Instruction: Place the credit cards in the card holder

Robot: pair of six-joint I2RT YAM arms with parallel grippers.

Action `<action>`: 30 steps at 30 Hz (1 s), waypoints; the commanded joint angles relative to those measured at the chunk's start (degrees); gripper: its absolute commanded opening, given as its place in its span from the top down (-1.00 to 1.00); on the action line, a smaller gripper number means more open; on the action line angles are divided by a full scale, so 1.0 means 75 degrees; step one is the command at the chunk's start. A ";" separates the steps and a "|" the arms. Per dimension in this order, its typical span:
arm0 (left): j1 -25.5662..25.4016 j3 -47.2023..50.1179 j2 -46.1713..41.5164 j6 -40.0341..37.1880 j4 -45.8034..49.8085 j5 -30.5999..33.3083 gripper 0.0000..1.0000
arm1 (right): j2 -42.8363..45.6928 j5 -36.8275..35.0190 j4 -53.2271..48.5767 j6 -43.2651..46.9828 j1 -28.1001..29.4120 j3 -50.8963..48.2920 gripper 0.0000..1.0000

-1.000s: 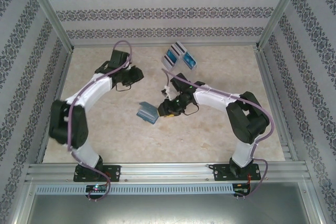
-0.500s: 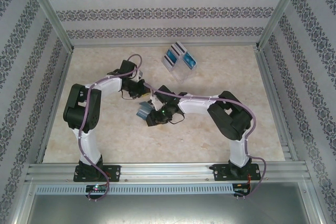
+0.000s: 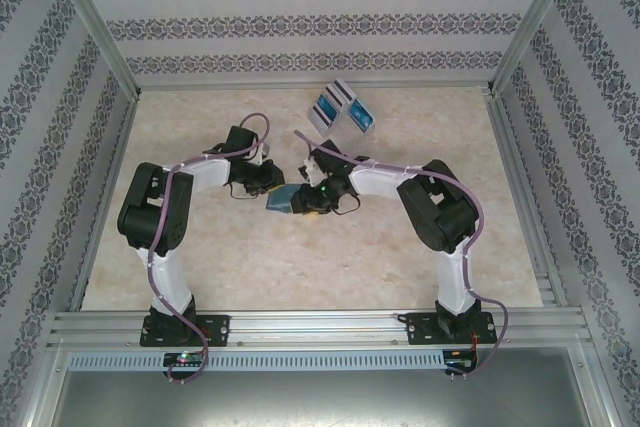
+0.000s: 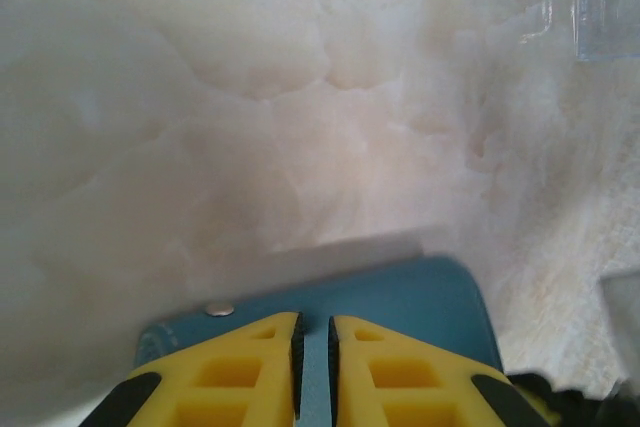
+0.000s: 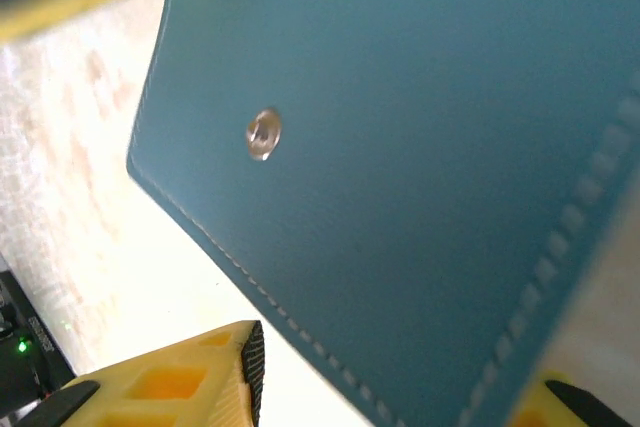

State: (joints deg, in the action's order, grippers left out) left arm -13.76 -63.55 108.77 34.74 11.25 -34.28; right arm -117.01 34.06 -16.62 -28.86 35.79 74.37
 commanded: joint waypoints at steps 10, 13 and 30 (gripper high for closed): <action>-0.0626 0.0393 -0.0108 0.0451 0.0210 0.0046 0.66 | -0.0429 0.0163 -0.0068 0.1036 -0.0823 0.1195 0.20; -0.0650 0.0313 -0.0219 0.0426 0.0373 0.0179 0.66 | -0.0259 0.0006 -0.0228 0.1275 -0.0824 0.0967 0.20; -0.0490 -0.1529 -0.0075 -0.0179 0.1605 0.0469 0.65 | 0.0801 -0.1847 -0.1072 0.3366 -0.0902 -0.0040 0.18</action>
State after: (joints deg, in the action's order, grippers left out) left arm -17.63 -73.23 107.72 35.05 20.16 -31.38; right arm -110.41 25.47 -21.58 -9.41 27.33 73.47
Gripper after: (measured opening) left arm 0.173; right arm 0.413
